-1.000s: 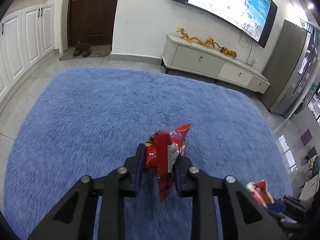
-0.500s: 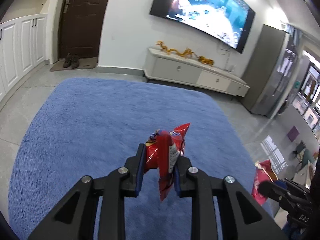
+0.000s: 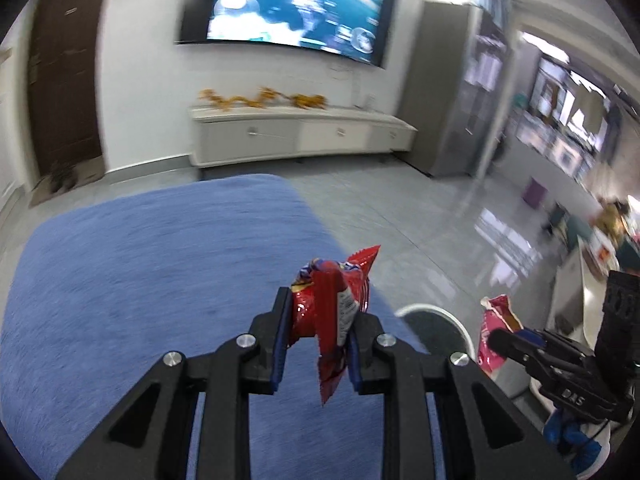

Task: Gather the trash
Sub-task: 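Carry the red chip bag and wrapper to the bin and open both tools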

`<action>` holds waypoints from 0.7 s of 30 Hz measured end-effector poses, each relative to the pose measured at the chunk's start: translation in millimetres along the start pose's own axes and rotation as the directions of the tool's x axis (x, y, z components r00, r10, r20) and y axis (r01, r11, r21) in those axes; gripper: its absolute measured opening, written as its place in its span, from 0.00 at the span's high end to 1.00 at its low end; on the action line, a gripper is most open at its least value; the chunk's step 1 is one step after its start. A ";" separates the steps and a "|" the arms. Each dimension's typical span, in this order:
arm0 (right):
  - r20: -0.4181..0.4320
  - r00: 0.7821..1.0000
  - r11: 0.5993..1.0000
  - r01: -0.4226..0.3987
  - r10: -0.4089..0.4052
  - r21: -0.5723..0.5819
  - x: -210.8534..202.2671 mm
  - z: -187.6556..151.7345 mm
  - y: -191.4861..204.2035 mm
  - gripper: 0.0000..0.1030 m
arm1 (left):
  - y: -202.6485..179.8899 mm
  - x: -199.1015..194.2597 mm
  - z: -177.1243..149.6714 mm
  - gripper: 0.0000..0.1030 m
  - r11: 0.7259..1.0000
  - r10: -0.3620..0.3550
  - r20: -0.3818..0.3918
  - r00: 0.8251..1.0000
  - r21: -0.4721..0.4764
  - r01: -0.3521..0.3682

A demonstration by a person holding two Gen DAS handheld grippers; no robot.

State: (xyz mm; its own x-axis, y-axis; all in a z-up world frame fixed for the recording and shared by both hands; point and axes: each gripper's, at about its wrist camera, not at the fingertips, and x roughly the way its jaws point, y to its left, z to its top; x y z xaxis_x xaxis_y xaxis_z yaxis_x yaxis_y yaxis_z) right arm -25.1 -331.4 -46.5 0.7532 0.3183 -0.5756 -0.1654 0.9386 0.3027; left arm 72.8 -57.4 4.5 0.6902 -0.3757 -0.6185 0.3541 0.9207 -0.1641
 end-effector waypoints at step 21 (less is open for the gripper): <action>-0.147 0.946 0.885 0.322 -0.289 0.336 35.1 -34.4 -221.9 0.71 | -212.4 250.2 4.0 0.75 0.962 -0.037 -0.364 0.931 0.239 0.132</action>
State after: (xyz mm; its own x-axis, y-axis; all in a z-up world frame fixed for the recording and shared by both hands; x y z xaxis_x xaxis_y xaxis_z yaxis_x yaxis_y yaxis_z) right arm 16.1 -524.0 -160.0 0.6666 0.0498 -0.7438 0.3106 0.8885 0.3379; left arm 172.8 -347.4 -112.4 0.3999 -0.3451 -0.8491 0.5826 0.8109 -0.0552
